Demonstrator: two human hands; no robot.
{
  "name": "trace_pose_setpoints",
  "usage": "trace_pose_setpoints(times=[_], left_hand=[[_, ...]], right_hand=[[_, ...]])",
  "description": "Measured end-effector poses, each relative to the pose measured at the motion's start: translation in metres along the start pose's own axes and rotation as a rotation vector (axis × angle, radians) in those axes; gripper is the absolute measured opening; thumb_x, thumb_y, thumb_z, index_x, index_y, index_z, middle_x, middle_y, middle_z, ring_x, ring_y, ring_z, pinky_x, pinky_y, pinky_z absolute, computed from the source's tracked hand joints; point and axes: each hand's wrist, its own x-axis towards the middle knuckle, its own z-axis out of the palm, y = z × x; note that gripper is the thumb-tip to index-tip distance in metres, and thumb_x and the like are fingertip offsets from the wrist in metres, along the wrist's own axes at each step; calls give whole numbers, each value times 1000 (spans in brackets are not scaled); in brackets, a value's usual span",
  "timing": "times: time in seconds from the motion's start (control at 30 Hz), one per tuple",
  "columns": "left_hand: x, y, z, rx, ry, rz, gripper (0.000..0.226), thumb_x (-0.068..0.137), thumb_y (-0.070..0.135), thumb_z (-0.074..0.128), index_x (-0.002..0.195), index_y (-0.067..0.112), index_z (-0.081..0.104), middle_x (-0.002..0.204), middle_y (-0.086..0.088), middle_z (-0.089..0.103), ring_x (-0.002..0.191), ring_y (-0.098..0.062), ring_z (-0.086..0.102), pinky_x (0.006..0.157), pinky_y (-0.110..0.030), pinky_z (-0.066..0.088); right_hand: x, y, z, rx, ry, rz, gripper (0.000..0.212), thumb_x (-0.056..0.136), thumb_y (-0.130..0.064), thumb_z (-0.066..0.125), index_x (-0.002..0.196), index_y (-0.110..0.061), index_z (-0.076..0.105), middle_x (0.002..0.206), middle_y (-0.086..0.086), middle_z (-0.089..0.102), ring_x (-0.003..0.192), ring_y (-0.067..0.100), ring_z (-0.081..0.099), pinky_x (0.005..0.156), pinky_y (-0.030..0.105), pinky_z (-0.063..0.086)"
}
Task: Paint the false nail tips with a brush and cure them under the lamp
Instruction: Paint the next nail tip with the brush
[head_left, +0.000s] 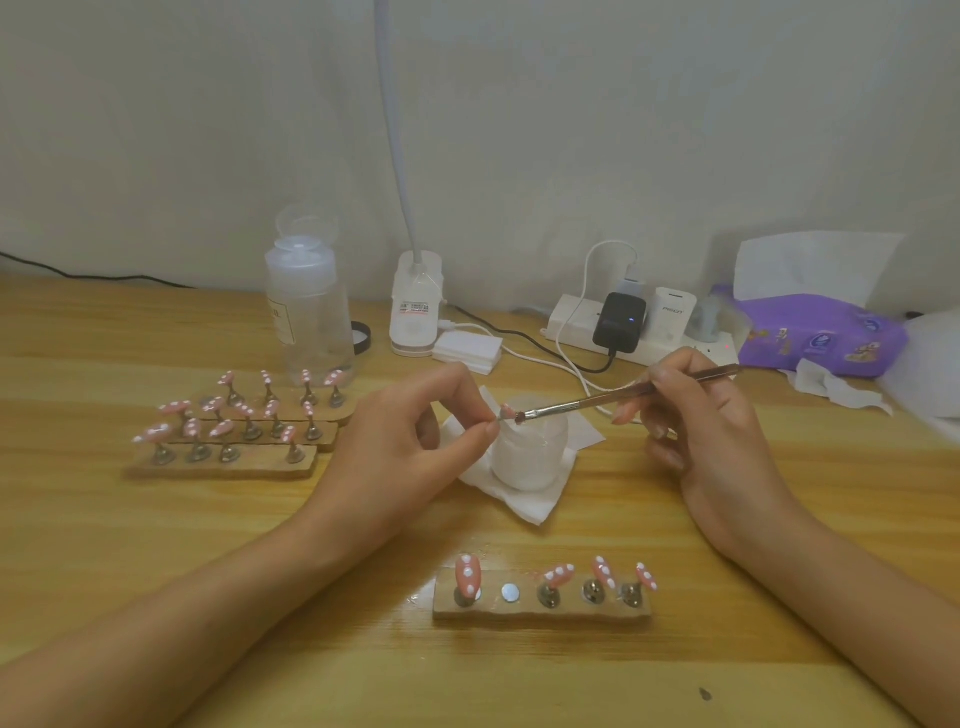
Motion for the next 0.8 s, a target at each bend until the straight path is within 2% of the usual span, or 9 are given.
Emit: trace_pose_setpoints(times=[0.13, 0.3, 0.43, 0.53, 0.67, 0.8], left_hand=[[0, -1, 0, -7, 2, -3, 17, 87, 17, 73, 77, 28, 64, 69, 32, 59, 54, -6, 44, 58, -23, 43], [0, -2, 0, -1, 4, -5, 15, 87, 16, 73, 78, 25, 65, 64, 35, 57, 50, -5, 41, 54, -12, 38], [0, -4, 0, -19, -3, -20, 12, 87, 17, 73, 80, 24, 66, 66, 32, 58, 48, -4, 42, 53, -10, 37], [0, -3, 0, -32, -6, -27, 11, 87, 16, 73, 81, 23, 67, 65, 33, 58, 48, -4, 41, 54, -9, 37], [1, -2, -1, -71, -11, -34, 8, 86, 18, 73, 84, 24, 69, 86, 21, 67, 49, -6, 40, 54, -13, 39], [1, -3, -1, -98, 1, -41, 10, 86, 16, 74, 85, 23, 68, 92, 15, 69, 49, -5, 41, 52, -13, 36]], right_hand=[[-2, -1, 1, 4, -48, -72, 25, 97, -21, 51, 72, -24, 52, 68, 5, 70, 55, 6, 47, 42, 16, 31], [0, 1, -1, -1, 18, -23, 25, 100, -16, 49, 75, -20, 51, 67, 6, 69, 55, 8, 47, 41, 16, 31], [-2, -2, 2, -5, -51, -52, 18, 90, -30, 56, 75, -21, 51, 70, 6, 71, 57, 8, 47, 42, 17, 31], [-1, 0, 0, -12, -2, -25, 22, 98, -19, 51, 76, -19, 51, 68, 6, 70, 56, 8, 45, 41, 17, 30], [-2, -2, 2, -1, -36, -29, 17, 85, -33, 58, 76, -21, 51, 71, 6, 71, 65, 7, 51, 44, 17, 34], [0, 1, 0, -4, 14, -4, 20, 97, -20, 52, 77, -20, 50, 70, 5, 71, 65, 6, 50, 43, 16, 33]])
